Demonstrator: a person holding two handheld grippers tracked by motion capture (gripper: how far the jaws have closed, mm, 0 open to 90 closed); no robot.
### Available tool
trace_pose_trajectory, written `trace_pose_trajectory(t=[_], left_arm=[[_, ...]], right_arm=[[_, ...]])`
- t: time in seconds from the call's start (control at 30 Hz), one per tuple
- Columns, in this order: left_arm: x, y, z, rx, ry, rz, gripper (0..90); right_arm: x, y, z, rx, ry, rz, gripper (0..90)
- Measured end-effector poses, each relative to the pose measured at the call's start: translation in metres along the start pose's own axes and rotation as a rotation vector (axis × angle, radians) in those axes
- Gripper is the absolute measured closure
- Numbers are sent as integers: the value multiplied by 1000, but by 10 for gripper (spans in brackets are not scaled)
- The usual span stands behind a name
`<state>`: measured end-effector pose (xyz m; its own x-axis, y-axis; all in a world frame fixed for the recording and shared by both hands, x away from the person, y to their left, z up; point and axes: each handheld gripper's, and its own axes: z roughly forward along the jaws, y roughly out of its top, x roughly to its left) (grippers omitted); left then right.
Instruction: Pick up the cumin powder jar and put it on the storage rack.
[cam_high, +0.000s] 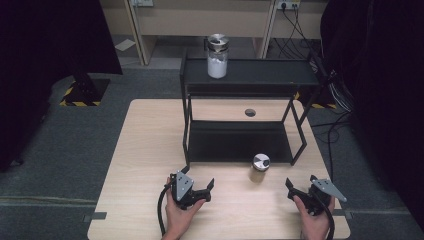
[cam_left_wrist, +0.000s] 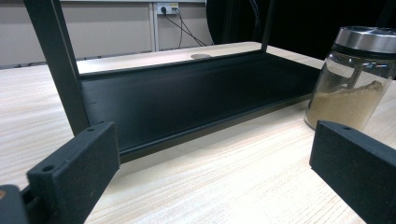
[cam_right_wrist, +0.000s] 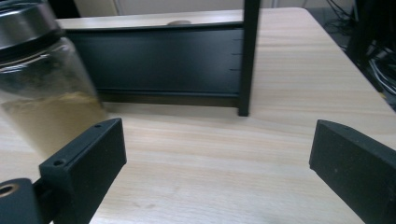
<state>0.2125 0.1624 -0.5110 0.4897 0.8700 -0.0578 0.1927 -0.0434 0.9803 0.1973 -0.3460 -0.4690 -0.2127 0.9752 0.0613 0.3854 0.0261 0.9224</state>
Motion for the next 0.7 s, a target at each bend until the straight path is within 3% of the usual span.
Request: trace_pose_trajectory(t=[0.3,0.7], left_arm=[[0,0,0,-2,-1,1,8],[0,0,0,1,-1,4,8]], right_arm=[[0,-4,9,-35,175,-76,37],[19,-1,21,-30,242,-120,37]])
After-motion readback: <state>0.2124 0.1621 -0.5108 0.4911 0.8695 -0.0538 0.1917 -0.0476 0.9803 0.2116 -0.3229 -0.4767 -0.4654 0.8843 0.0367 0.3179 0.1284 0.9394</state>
